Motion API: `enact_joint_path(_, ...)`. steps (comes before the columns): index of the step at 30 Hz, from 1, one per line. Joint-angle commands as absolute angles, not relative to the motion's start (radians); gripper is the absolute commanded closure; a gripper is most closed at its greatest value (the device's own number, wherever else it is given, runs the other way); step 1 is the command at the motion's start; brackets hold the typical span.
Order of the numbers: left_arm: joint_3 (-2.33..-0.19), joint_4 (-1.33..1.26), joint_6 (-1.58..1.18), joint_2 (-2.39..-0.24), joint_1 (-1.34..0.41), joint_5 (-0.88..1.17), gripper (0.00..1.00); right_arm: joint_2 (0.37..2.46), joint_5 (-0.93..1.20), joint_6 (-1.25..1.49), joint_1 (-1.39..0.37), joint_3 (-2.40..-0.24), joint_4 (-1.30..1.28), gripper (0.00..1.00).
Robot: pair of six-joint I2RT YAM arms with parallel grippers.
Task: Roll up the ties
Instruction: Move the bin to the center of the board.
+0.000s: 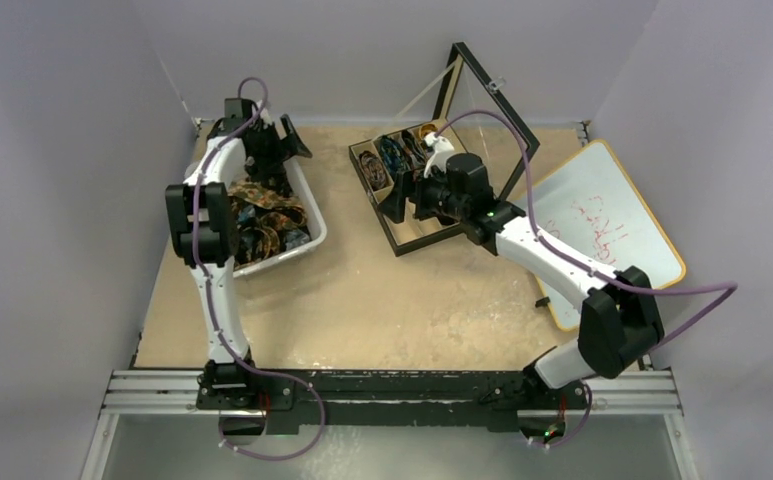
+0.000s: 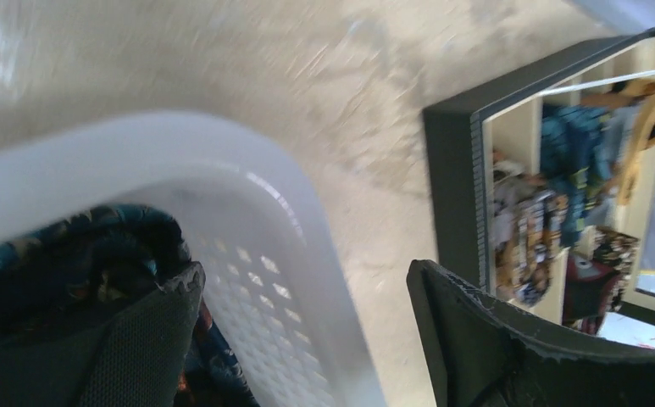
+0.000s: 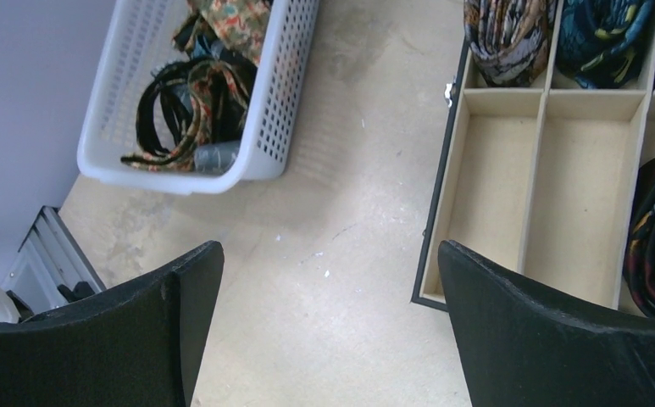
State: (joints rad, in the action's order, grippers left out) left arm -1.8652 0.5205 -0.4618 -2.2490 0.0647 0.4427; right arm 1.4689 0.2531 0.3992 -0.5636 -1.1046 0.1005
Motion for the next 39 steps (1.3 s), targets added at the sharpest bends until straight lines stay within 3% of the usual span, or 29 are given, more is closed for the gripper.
enact_joint_path(1, -2.076, 0.527, -0.439, -2.302, 0.066, 0.561, 0.12, 1.517, 0.267, 0.382, -0.563, -1.122, 0.089, 0.01)
enact_joint_path(4, -2.161, 0.585, -0.428, -2.300, 0.064, 0.575, 0.12, 1.555, 0.275, 0.382, -0.563, -1.147, 0.087, 0.01)
enact_joint_path(7, -2.056, 0.558, -0.398, -2.178, 0.066, 0.574, 0.11, 1.584, 0.326, 0.402, -0.565, -1.148, 0.120, 0.01)
enact_joint_path(12, -1.570, 0.422, -0.427, -1.765, 0.065, 0.555, 0.11, 1.568, 0.321, 0.436, -0.566, -1.109, 0.182, 0.01)
enact_joint_path(23, -0.831, 0.434, -0.602, -1.044, 0.007, 0.663, 0.11, 1.369, 0.158, 0.563, -0.565, -0.907, 0.328, 0.01)
enact_joint_path(30, -0.721, 0.486, -0.617, -1.029, 0.006, 0.522, 0.11, 1.359, 0.132, 0.578, -0.565, -0.911, 0.290, 0.01)
enact_joint_path(39, -0.839, 0.455, -0.531, -1.233, 0.012, 0.354, 0.10, 1.363, 0.117, 0.566, -0.565, -0.941, 0.235, 0.01)
